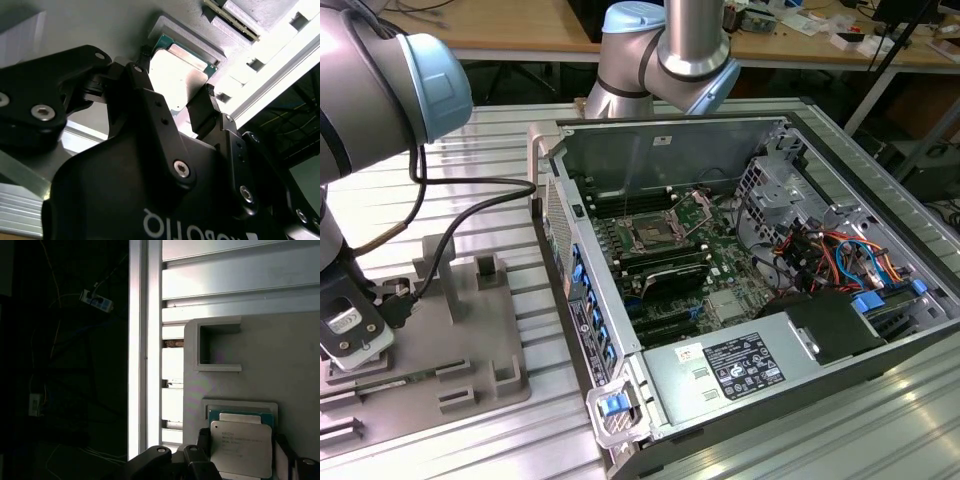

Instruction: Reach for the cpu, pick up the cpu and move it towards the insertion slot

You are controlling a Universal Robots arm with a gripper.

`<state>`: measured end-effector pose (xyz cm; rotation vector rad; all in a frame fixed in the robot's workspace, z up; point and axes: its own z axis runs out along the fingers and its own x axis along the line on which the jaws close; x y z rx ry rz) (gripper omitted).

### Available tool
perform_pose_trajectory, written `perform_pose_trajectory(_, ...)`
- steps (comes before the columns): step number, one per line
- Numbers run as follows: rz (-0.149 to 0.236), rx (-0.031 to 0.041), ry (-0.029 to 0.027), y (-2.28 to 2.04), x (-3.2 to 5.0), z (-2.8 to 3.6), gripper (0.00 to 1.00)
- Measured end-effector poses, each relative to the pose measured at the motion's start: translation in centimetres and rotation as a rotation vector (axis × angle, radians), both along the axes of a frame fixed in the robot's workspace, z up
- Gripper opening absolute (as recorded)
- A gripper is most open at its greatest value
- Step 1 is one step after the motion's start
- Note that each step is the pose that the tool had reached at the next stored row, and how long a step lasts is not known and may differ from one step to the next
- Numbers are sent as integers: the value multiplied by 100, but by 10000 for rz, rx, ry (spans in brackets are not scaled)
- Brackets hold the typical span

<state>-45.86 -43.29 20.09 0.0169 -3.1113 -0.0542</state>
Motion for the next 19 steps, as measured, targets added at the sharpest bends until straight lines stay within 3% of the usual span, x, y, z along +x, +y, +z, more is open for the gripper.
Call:
perform_pose_trajectory(11,0,1,-3,0,0,20,55)
perform_pose_trajectory(16,0,2,-4,0,0,79,55)
perform_pose_trajectory(19,0,2,-3,0,0,147,55)
